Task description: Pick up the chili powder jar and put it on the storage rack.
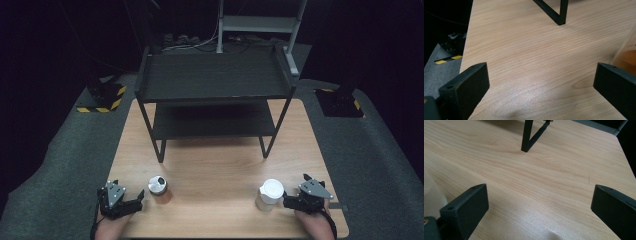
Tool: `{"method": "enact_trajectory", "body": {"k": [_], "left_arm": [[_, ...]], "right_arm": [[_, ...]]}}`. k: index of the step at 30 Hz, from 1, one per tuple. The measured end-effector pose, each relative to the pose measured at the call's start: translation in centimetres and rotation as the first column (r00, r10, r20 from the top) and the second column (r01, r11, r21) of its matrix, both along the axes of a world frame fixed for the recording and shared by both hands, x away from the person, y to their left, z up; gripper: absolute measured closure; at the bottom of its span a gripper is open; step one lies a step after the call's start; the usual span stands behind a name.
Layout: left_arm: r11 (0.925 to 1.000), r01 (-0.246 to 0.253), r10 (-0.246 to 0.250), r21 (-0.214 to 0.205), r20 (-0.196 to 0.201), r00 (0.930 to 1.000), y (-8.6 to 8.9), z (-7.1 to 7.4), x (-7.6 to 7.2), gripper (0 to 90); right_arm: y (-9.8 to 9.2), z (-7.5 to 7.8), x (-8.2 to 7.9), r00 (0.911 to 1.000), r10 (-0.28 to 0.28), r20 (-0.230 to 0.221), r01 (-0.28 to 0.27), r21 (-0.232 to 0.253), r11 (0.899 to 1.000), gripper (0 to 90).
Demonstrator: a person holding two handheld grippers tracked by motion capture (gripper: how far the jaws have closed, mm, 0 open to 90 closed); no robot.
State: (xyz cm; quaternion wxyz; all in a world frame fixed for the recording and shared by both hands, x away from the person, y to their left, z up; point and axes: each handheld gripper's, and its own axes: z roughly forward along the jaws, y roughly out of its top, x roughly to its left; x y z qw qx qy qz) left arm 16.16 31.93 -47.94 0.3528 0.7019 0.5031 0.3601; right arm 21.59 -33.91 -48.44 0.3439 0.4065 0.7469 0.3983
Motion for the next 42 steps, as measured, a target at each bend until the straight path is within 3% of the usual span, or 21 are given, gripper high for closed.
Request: {"method": "enact_trajectory", "body": {"k": [4, 12, 17, 33, 42], "left_arm": [[0.9997, 0.003, -0.002, 0.024, -0.012, 0.9999, -0.4, 0.1, 0.2, 0.7], [0.9999, -0.011, 0.011, 0.009, -0.013, 0.9999, -0.3, 0.2, 0.1, 0.7], [0.9998, 0.000, 0.000, 0.021, -0.009, 1.0000, -0.5, 0.1, 0.1, 0.9], [0.9991, 0.012, -0.011, -0.041, 0.028, 0.9996, 0.8, -0.3, -0.6, 0.9], [0.9977, 0.018, -0.013, -0.065, 0.082, 0.9965, 1.2, 0.2, -1.7, 0.9]], "right_arm": [[-0.1, 0.1, 0.1, 0.9999, -0.009, -0.010, 0.009, 0.012, 1.000, 0.0], [-0.4, 0.2, 0.4, 0.9997, -0.001, -0.025, 0.002, 0.026, 1.000, 0.0], [-0.4, 0.2, 0.3, 0.9997, -0.004, -0.023, 0.004, 0.026, 1.000, 0.0], [-0.4, 0.3, 0.4, 0.9995, 0.010, -0.030, -0.009, 0.017, 1.000, 0.0], [-0.5, 0.3, 0.5, 0.9995, 0.006, -0.031, -0.005, 0.023, 1.000, 0.0]]}}
